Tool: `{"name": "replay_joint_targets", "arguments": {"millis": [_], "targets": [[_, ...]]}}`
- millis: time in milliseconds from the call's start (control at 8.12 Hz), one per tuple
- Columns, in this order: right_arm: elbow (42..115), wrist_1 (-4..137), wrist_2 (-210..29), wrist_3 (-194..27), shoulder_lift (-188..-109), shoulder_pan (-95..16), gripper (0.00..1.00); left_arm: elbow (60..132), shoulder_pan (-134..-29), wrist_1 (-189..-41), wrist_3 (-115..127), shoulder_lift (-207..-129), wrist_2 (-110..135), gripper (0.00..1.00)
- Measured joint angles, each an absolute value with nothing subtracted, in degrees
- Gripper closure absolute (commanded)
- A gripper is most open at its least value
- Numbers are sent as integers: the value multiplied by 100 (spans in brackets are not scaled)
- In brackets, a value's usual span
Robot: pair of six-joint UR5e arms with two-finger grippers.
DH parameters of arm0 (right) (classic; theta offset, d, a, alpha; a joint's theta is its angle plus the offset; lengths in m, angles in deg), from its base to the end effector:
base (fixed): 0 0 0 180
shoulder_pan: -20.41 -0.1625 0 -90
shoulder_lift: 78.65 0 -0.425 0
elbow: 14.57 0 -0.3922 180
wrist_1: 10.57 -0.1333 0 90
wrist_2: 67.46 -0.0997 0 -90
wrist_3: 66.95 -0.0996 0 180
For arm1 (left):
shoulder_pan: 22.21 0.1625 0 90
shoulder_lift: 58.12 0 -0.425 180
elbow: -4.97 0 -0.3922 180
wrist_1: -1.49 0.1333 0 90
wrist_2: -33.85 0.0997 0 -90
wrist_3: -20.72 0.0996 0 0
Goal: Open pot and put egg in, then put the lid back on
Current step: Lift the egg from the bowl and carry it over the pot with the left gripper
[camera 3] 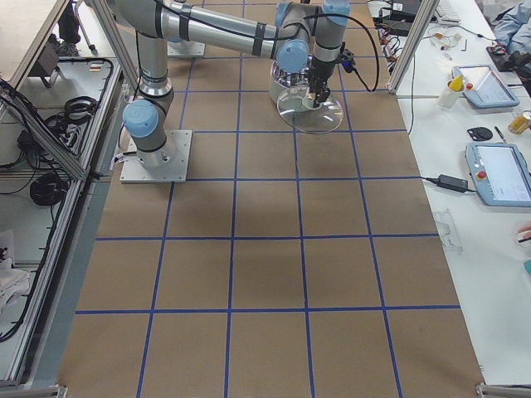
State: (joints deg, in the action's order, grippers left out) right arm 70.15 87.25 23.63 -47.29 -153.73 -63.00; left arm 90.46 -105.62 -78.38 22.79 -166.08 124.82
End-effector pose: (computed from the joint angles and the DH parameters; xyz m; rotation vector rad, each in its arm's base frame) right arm 0.0625 -0.6037 0.4048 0.3567 -3.1094 -0.0552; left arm -0.0612 -0.6174 0.3704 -0.1226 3.1253 0.0924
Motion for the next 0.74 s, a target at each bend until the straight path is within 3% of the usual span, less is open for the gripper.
{"name": "replay_joint_targets", "arguments": {"millis": [739], "targets": [[7015, 8725, 2367, -4711, -15355, -6304, 99, 8675, -12455, -7750, 369, -16799, 12246, 100]]}}
